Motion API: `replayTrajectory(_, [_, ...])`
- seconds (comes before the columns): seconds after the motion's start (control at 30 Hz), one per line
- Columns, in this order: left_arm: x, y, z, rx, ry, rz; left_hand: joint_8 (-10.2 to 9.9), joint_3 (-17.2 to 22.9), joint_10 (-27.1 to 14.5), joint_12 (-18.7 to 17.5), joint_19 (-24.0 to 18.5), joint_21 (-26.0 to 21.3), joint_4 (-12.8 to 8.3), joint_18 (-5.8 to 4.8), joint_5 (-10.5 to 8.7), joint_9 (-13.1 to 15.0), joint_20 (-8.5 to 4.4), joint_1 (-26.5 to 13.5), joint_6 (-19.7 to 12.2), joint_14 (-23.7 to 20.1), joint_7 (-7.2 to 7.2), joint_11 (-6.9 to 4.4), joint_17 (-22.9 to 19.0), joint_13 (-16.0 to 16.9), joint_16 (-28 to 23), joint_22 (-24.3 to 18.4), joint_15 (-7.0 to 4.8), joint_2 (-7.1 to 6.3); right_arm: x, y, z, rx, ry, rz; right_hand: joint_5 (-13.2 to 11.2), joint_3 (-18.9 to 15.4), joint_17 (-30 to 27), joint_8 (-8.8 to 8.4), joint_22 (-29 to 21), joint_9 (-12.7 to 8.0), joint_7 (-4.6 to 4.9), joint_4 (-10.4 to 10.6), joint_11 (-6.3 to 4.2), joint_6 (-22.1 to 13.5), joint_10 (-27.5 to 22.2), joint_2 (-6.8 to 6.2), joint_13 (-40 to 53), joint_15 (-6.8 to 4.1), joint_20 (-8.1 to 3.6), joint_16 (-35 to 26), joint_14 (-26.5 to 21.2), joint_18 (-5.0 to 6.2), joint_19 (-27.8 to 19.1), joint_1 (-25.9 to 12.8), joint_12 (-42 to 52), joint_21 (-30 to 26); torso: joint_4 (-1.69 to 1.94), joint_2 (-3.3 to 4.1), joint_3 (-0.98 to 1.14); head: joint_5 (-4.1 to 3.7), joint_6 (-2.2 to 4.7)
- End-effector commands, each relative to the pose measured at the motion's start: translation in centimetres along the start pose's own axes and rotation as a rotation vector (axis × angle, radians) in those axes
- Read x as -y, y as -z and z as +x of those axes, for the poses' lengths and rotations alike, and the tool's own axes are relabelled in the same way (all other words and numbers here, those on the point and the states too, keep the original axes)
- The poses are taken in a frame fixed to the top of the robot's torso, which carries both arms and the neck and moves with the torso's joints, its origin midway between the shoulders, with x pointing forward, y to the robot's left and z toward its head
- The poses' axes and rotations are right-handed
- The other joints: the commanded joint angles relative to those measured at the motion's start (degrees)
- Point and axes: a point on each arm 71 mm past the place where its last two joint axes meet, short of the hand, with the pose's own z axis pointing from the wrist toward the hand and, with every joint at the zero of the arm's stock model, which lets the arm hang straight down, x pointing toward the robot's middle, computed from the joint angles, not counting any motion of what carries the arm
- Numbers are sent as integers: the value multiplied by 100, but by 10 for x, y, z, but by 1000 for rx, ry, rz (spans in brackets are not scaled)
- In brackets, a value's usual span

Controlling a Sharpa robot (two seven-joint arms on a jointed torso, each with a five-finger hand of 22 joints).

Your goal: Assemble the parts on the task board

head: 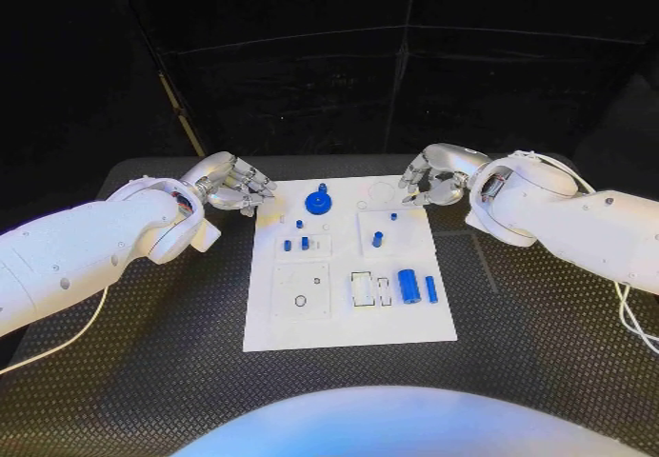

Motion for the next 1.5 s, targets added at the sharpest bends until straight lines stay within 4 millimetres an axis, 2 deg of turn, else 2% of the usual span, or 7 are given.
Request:
replayTrajectory(0.03, [9, 3, -2, 69, 359, 98, 26, 43, 9, 46, -66, -61, -12, 59, -18, -7, -2, -11, 45, -69, -12, 8, -49, 11, -69, -41, 1, -15, 0, 2, 5, -34, 214, 42, -119, -25, 25, -109, 70, -6, 50, 35, 60, -99, -73, -52, -143, 50, 17, 41, 126, -29, 85, -47, -125, 51, 20, -4, -7, -43, 41])
replayTrajectory(0.13, [13, 6, 2, 63, 436, 129, 23, 42, -4, 60, -87, -116, -20, 58, -20, -10, 4, -27, 40, -103, -6, 14, -90, 12, -124, -79, 8, -12, -4, 2, 11, -45, 238, 40, -178, -54, 89, -209, 201, -3, 104, 4, 114, -162, -180, -69, -282, 87, 48, 92, 143, -52, 167, -62, -235, 133, 0, 5, -6, -29, 63])
replayTrajectory(0.27, [16, 9, 6, 63, 515, 144, 25, 46, 2, 72, -92, -135, -27, 58, -19, -9, 5, -25, 45, -113, -7, 12, -103, 15, -142, -92, 9, -3, -9, 1, 18, -57, 248, 31, -182, -57, 130, -250, 277, 1, 126, -26, 133, -168, -213, -61, -352, 104, 64, 127, 153, -62, 213, -54, -273, 183, 4, 1, -4, -33, 84])
replayTrajectory(0.4, [18, 10, 9, 58, 551, 151, 25, 46, 3, 80, -97, -151, -31, 58, -19, -9, 6, -27, 46, -121, -6, 12, -113, 17, -155, -103, 9, 1, -12, -2, 27, -81, 250, 21, -179, -24, 221, -273, 434, 9, 123, -72, 133, -122, -195, -11, -438, 110, 72, 205, 175, -82, 300, -9, -295, 290, 21, 8, -1, -56, 93])
replayTrajectory(0.63, [18, 11, 11, 53, 570, 152, -3, 43, -56, 81, -113, -205, -55, 55, -20, -18, 14, -31, -9, -147, 30, 39, -148, 13, -197, -140, 26, -2, -15, -4, 45, -119, 245, 0, -186, 166, 433, -321, 742, 14, 81, -172, 99, 32, -70, 102, -681, 88, 53, 401, 226, -124, 453, 146, -370, 517, 7, 13, -3, -22, 109])
replayTrajectory(1.23, [18, 11, 12, 43, 577, 148, -12, 55, -85, 93, -118, -236, -78, 55, -17, -18, 20, -18, -33, -161, 44, 50, -170, 13, -221, -163, 34, 18, -18, -9, 52, -114, 221, -20, -320, 810, 578, -444, 1107, 14, 72, -222, 86, 233, 217, 189, -1093, 68, 37, 567, 249, -172, 553, 275, -539, 805, 10, 11, -1, -17, 103])
replayTrajectory(1.5, [18, 11, 13, 33, 580, 140, -17, 66, -106, 99, -116, -251, -95, 56, -16, -19, 23, -7, -48, -164, 53, 57, -181, 13, -230, -174, 38, 31, -18, -12, 54, -129, 216, -19, -419, 1203, 548, -388, 1370, 42, 5, -257, 14, 504, 509, 247, -1196, 13, 0, 581, 254, -207, 641, 251, -550, 993, 13, 10, -3, -23, 82])
